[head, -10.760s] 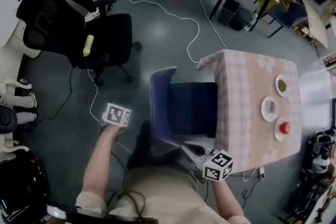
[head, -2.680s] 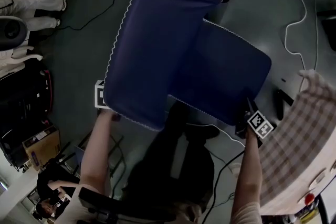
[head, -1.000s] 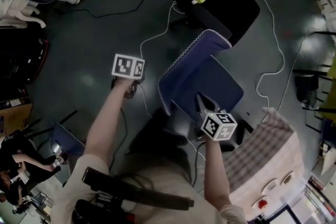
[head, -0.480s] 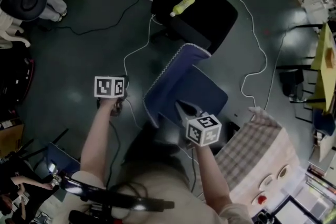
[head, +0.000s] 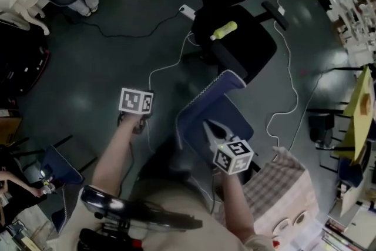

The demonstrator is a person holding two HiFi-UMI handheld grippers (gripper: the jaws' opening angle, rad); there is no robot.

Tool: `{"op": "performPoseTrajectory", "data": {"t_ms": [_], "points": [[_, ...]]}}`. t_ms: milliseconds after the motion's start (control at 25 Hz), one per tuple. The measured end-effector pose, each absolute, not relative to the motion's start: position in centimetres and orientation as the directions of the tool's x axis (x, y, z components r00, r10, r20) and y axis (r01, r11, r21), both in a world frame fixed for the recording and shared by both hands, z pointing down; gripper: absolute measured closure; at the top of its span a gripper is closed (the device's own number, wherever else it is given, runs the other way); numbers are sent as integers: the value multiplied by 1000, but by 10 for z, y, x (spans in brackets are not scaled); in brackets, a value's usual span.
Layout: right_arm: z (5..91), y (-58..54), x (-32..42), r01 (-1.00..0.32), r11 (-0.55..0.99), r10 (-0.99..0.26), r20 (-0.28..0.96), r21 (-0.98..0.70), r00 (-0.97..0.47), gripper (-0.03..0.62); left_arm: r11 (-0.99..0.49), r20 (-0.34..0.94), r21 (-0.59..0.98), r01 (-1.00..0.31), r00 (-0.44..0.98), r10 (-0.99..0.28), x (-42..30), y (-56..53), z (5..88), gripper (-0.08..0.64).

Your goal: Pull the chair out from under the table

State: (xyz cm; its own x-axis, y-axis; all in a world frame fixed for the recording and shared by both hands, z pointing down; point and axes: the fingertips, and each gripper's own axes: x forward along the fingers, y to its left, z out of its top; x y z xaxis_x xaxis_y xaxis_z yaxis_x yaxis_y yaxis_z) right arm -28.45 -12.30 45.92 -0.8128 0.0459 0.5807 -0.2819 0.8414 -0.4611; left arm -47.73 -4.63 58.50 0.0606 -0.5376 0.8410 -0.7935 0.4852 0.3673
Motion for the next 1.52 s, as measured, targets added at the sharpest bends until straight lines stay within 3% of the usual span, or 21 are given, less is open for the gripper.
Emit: {"op": "performPoseTrajectory", "data": {"t_ms": [360,720,960,1280,1520], "points": [[409,-69,-295,-96,901,140,493,-423,-859,578,537,827,310,-785,-57,-560,-456,4,548,563],[360,34,-244,145,919,304,423,-367,-854,578,615,775,289,-733,-198,-600,-376,111,480,563],[348,111,-239,280,866,446,387,-416,-807,578,698,756,296,-652,-286,-588,-342,197,445,563],[326,212,-289,414,830,546,393,-373,-740,578,746,694,325,-582,-389,-606,-383,288,413,563],[333,305,-404,454,832,554,412,-319,-724,578,692,618,411,-593,-377,-690,-462,363,415,563]]}}
